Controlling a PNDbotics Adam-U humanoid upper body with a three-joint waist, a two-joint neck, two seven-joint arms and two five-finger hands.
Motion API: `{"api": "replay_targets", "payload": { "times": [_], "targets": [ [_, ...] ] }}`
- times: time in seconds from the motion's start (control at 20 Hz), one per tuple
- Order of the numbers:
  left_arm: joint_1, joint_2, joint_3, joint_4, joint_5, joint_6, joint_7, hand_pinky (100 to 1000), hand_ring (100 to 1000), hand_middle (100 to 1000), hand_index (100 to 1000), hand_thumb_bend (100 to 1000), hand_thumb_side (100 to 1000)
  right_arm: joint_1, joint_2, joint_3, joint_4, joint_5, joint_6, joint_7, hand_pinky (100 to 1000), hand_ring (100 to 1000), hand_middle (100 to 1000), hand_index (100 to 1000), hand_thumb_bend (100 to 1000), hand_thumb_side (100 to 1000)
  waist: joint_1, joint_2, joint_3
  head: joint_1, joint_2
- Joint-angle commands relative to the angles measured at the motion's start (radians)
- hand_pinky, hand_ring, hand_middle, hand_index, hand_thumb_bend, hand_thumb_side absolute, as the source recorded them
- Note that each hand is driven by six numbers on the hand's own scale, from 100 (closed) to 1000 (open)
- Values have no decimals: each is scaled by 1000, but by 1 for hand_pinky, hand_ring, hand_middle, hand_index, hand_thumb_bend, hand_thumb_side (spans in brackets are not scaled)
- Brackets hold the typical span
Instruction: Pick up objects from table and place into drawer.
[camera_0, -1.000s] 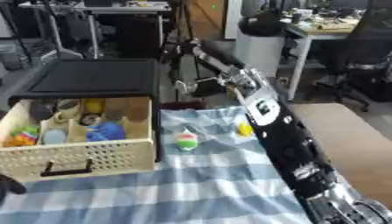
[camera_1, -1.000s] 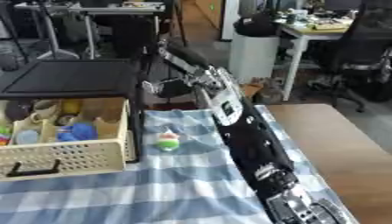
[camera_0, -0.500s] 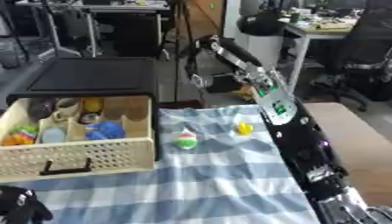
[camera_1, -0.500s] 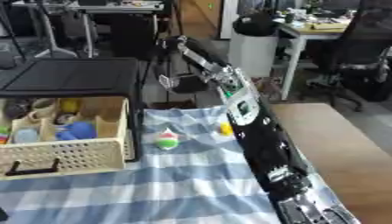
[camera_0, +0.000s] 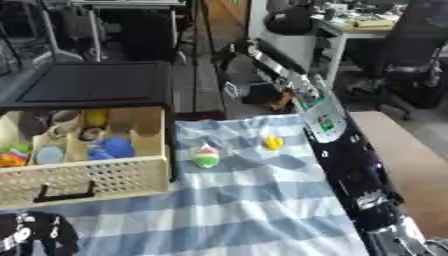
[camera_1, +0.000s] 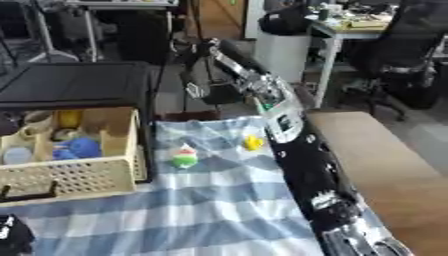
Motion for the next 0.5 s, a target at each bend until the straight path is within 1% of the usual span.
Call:
{"api": "replay_targets", "payload": {
  "times": [0.05, 0.3, 0.5],
  "targets": [
    [-45, -19, -15, 34, -84, 13, -20, 563, 702, 785, 775, 164, 1000, -19, -10, -6, -29, -13, 1, 6, 851, 666, 516, 741, 100, 268, 5, -4, -7, 7, 1],
    [-105, -78, -33, 156, -172, -5, 5, 604, 734, 815, 802, 173, 1000, -17, -5, -10, -40, -19, 5, 11, 850, 665, 515, 741, 100, 274, 1, 3, -26, 18, -1],
    [-135, -111, -46, 236, -222, -22, 43, 662, 779, 855, 834, 168, 1000, -18, -1, -11, -45, -24, 7, 15, 851, 665, 514, 741, 100, 276, -3, 8, -40, 23, -2]
  ]
}}
